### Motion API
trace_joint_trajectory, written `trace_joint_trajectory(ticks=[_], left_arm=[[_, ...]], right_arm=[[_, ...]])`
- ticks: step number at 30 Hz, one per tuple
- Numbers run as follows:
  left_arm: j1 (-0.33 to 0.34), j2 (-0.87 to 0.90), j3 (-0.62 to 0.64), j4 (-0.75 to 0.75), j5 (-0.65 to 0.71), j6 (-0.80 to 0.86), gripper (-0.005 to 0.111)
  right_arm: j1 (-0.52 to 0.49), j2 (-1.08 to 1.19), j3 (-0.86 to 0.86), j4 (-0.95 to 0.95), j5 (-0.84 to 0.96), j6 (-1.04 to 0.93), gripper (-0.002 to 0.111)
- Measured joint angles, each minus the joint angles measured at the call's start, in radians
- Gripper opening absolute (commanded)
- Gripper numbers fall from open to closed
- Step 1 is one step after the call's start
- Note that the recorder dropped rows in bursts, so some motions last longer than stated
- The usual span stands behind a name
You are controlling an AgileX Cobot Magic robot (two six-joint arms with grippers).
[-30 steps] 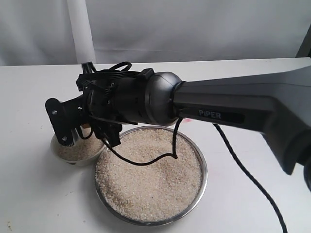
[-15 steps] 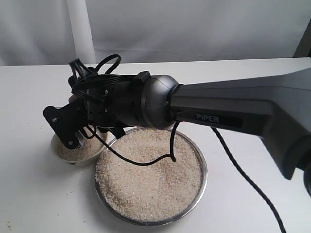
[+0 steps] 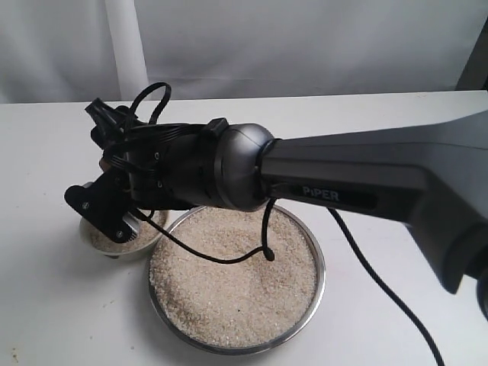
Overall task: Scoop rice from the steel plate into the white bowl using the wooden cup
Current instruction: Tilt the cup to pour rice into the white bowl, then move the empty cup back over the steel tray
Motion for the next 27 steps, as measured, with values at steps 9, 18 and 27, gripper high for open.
trace_joint_trajectory(ticks=[9, 18, 27], left_arm=[[0.0, 0.0, 0.0, 0.0, 0.0, 0.0, 0.0], [0.0, 0.0, 0.0, 0.0, 0.0, 0.0, 0.0], [0.0, 0.0, 0.0, 0.0, 0.0, 0.0, 0.0]], right_arm=[[0.008, 0.0, 0.0, -0.018, -0.003, -0.01, 0.0], [0.008, 0.0, -0.002, -0.018, 0.001, -0.018, 0.0], [0.008, -0.193, 0.079, 0.26, 0.063, 0.339, 0.0]])
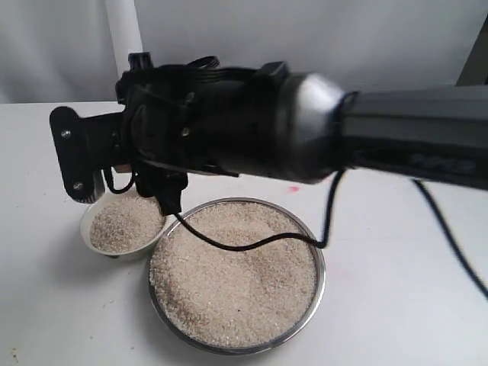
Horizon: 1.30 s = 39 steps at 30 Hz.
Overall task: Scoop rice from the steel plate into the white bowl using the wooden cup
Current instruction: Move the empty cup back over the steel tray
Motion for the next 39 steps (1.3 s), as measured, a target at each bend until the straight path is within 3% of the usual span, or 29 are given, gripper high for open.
trace_joint_trajectory(ticks=[4, 8, 12, 21, 39], left_arm=[[0.0, 0.0, 0.0, 0.0, 0.0, 0.0, 0.0], [0.0, 0.0, 0.0, 0.0, 0.0, 0.0, 0.0], [0.0, 0.0, 0.0, 0.0, 0.0, 0.0, 0.0], [0.0, 0.0, 0.0, 0.0, 0.0, 0.0, 0.0], [0.0, 0.0, 0.0, 0.0, 0.0, 0.0, 0.0]], right_arm=[[-0.021, -0.174, 0.191, 0.028, 0.011, 0.024, 0.0], [-0.074, -0.185, 0.307, 0.014, 0.103, 0.024, 0.0], [-0.082, -0.105, 0.324, -0.069, 0.228, 0.013, 0.0], [-0.114, 0.0, 0.324, -0.097, 0.274, -0.026, 0.0], [-0.106, 0.081, 0.324, -0.068, 0.216, -0.07, 0.0]])
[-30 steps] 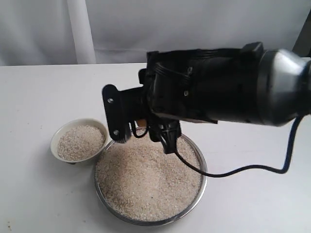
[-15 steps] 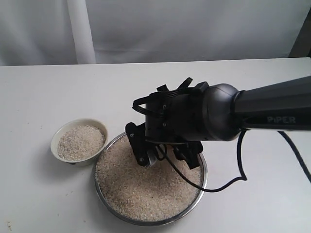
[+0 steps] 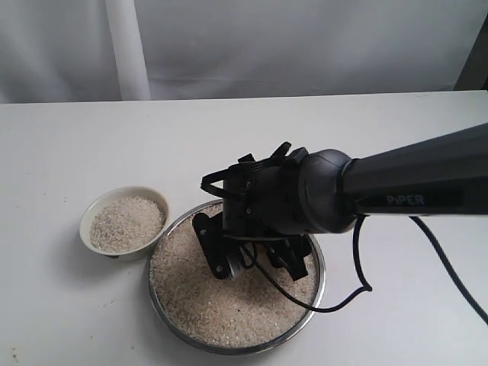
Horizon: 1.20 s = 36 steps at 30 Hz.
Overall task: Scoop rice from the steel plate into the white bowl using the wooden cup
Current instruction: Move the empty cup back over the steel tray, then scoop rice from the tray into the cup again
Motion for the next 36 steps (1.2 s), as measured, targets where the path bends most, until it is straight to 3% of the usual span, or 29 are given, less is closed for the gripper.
trace_joint_trajectory(ticks=[18, 30, 36], left_arm=[[0.0, 0.0, 0.0, 0.0, 0.0, 0.0, 0.0], [0.0, 0.0, 0.0, 0.0, 0.0, 0.0, 0.0], [0.0, 0.0, 0.0, 0.0, 0.0, 0.0, 0.0]], right_arm=[[0.014, 0.002, 0.0, 0.227, -0.254, -0.067, 0.0], [0.001, 0.002, 0.005, 0.345, -0.323, -0.073, 0.0], [-0.037, -0.036, 0.098, 0.405, -0.478, -0.094, 0.0]])
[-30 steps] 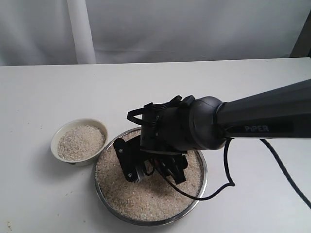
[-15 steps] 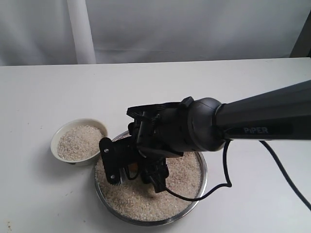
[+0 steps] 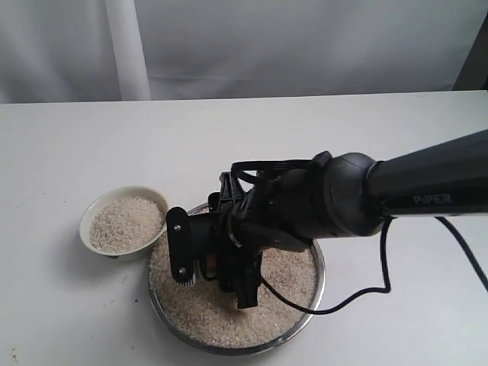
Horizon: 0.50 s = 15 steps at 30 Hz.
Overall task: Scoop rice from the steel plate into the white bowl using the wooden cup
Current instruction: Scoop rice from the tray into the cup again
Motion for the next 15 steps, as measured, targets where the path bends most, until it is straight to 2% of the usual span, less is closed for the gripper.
trace_joint_trajectory(ticks=[15], left_arm=[[0.0, 0.0, 0.0, 0.0, 0.0, 0.0, 0.0]], right_arm=[[-0.041, -0.031, 0.17, 0.199, -0.338, -0.006, 0.0]])
